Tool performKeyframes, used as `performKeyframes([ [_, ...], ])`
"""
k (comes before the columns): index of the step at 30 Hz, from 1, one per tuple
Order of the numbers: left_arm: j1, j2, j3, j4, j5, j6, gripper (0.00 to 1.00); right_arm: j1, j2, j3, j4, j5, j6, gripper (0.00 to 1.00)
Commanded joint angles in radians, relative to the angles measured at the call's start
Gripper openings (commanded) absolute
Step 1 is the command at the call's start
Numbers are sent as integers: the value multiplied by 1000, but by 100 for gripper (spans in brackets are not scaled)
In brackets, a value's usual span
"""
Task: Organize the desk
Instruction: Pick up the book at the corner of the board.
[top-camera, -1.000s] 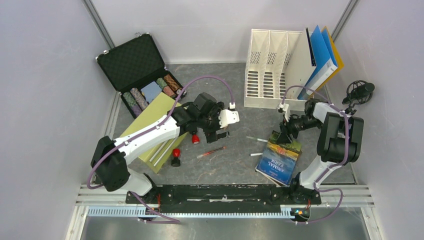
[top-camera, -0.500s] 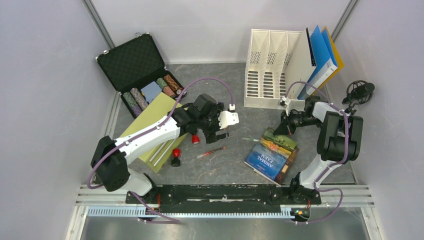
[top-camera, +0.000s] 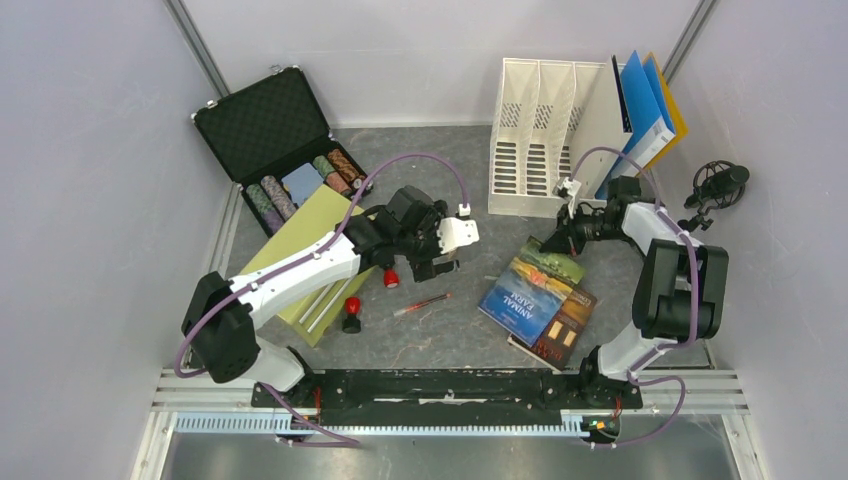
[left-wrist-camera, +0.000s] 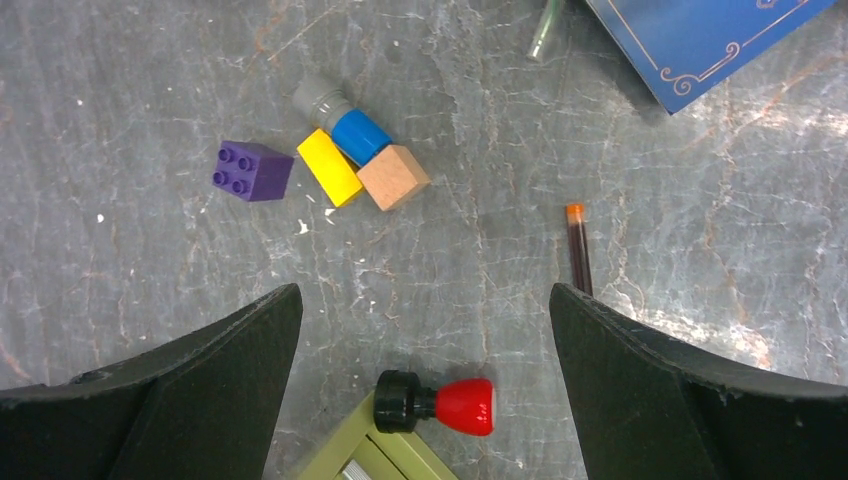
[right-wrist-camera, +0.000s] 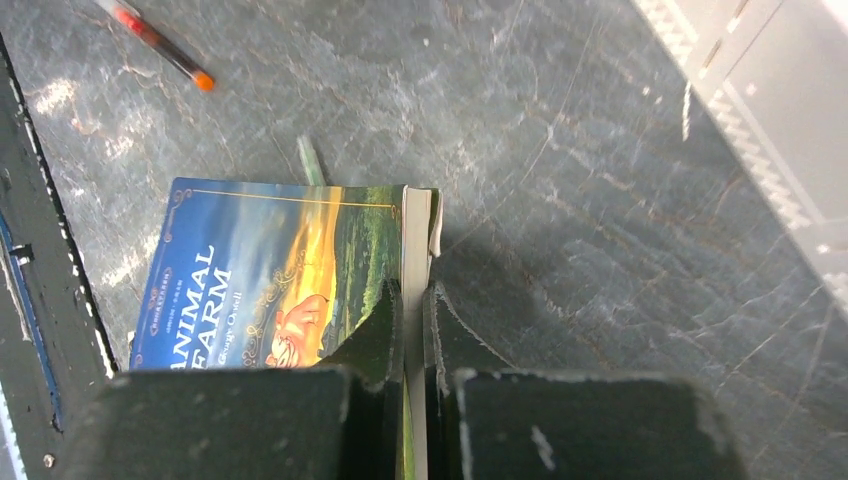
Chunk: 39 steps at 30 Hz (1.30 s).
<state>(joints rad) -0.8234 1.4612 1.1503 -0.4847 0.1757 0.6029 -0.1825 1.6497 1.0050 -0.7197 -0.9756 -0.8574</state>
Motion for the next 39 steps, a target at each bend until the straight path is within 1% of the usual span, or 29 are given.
performKeyframes([
  [1, -5, -19, 3, 85, -61, -41, 100, 8, -69, 84, 40, -76, 29, 0],
  [4, -2, -14, 14, 108, -82, -69, 100, 9, -79, 126, 14, -111, 35, 0],
  [7, 6, -8, 34, 118, -66, -101, 100, 14, -93, 167, 5, -155, 60, 0],
  [11, 7, 6, 66, 127, 9, -144, 100, 42, -128, 184, 7, -186, 105, 0],
  [19, 7, 96, 169, 225, 129, -318, 100, 87, -208, 184, 11, -276, 190, 0],
  [22, 7, 136, 216, 247, 181, -378, 100, 99, -253, 168, 71, -295, 264, 0],
  [26, 7, 162, 227, 303, 233, -420, 100, 115, -317, 141, 187, -313, 370, 0],
  [30, 7, 181, 235, 315, 269, -422, 100, 123, -377, 91, 392, -341, 584, 0],
  [32, 7, 187, 239, 322, 265, -409, 100, 129, -394, 74, 457, -355, 654, 0],
  [37, 8, 186, 240, 326, 250, -334, 100, 149, -415, 71, 466, -360, 678, 0],
  [39, 13, 184, 239, 312, 273, -308, 100, 154, -429, 67, 467, -361, 681, 0],
])
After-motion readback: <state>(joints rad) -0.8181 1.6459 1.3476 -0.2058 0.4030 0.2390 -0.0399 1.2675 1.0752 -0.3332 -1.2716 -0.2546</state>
